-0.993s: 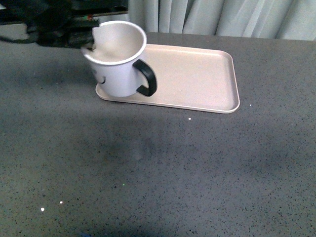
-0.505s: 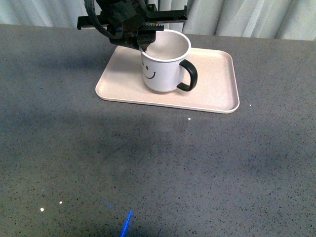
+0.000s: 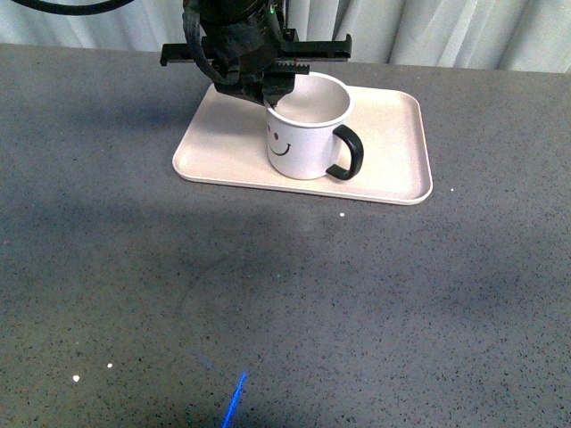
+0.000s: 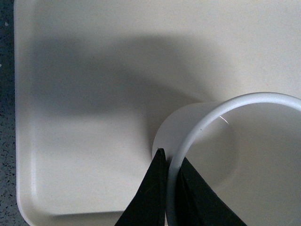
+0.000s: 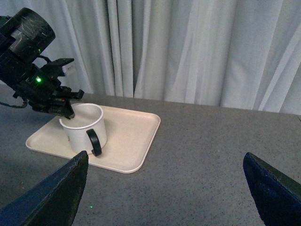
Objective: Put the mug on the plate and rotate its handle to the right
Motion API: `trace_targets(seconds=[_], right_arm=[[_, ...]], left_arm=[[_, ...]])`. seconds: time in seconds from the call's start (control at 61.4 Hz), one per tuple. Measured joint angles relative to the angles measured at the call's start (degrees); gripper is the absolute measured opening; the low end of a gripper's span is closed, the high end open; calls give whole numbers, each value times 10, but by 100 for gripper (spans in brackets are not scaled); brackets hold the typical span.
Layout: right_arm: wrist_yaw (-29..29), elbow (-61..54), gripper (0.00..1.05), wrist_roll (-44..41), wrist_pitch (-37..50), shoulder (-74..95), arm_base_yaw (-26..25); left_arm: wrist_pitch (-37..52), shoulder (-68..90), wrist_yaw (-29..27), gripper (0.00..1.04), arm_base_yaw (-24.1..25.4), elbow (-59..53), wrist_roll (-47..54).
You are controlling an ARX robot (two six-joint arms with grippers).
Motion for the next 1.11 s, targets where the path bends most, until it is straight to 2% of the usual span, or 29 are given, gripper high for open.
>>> trace_targets(seconds=[0.277, 0.423, 0.586, 0.619, 0.635, 0.651, 0.684, 0.716, 0.749, 0.798, 0.895, 1.009, 1.058, 1.107], right_arm=[[0, 0, 95, 0, 0, 0, 0], [0, 0, 95, 0, 0, 0, 0], [0, 0, 96, 0, 0, 0, 0], [0, 0, 96, 0, 0, 0, 0], [0, 0, 95, 0, 0, 0, 0], [0, 0, 95, 0, 0, 0, 0], [-1, 0, 96, 0, 0, 0, 0], [0, 0, 95, 0, 0, 0, 0], [0, 0, 95, 0, 0, 0, 0], [1, 0, 96, 0, 0, 0, 0], [0, 0, 96, 0, 0, 0, 0], [0, 0, 95, 0, 0, 0, 0], [0, 0, 95, 0, 0, 0, 0], [0, 0, 95, 0, 0, 0, 0]], left_arm=[[38, -25, 6, 46, -5, -33, 24], [97, -105, 21, 70, -5, -119, 30], [208, -235, 61, 97, 1, -251, 24], [287, -268, 12, 93, -1, -302, 42], [352, -283, -35, 90, -2, -335, 52], [381, -291, -57, 88, -2, -351, 62], [499, -324, -131, 81, 3, -421, 90], [574, -353, -172, 76, 10, -477, 106], [635, -383, -186, 70, 24, -530, 117], [708, -437, -181, 61, 54, -611, 129], [767, -535, -134, 45, 117, -732, 140], [849, -596, -22, 24, 218, -869, 145], [860, -603, -9, 15, 249, -913, 146], [853, -616, -6, 6, 260, -941, 146]])
